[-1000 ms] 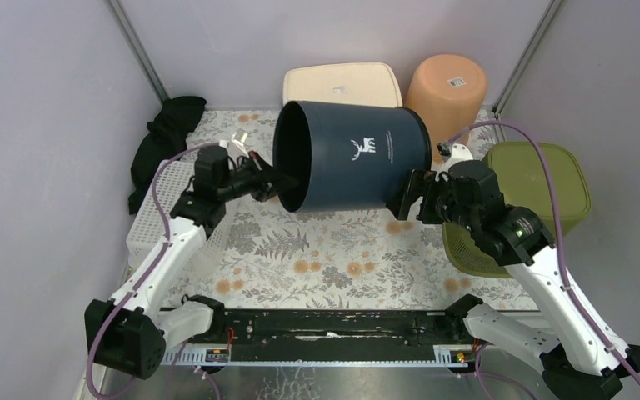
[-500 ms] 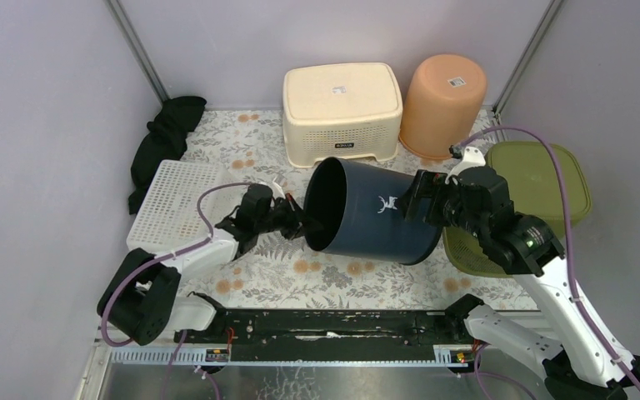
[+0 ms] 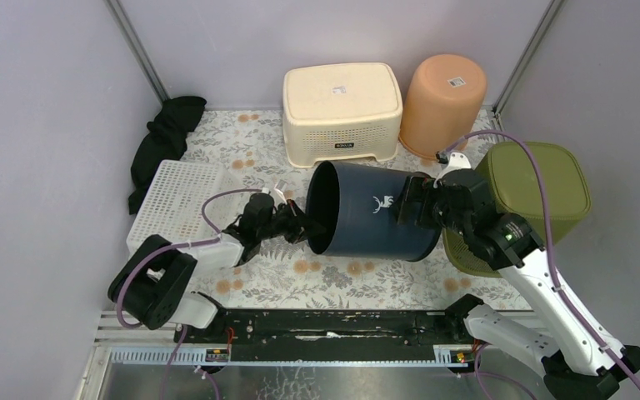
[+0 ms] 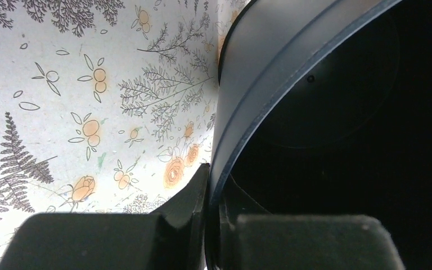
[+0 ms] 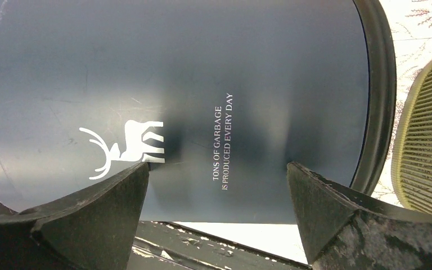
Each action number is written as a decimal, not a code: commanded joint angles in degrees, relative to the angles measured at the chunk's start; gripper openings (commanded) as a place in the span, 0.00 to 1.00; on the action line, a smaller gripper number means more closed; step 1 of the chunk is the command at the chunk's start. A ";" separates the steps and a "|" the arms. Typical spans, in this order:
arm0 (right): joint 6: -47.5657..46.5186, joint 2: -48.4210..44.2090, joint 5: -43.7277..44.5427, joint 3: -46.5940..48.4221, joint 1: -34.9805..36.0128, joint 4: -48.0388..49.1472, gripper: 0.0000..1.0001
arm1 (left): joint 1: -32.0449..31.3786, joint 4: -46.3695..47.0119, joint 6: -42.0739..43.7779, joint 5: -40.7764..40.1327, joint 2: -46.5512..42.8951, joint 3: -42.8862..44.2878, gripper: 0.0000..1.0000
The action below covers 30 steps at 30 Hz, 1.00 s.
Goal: Turn the large container upside down
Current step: Place the container at the center of the board.
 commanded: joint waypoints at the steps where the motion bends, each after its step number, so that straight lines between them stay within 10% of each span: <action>1: -0.89 0.90 0.71 -0.75 0.03 2.50 0.99 | -0.50 5.56 2.98 1.60 1.57 -0.28 0.14; 14: -1.05 2.09 0.00 -2.03 0.03 3.75 0.99 | -0.55 -23.97 13.16 -9.72 -6.01 6.48 0.44; 30: -0.76 3.38 -0.76 -4.54 0.03 5.96 0.99 | -0.52 -35.34 16.15 -14.84 -13.02 7.58 0.51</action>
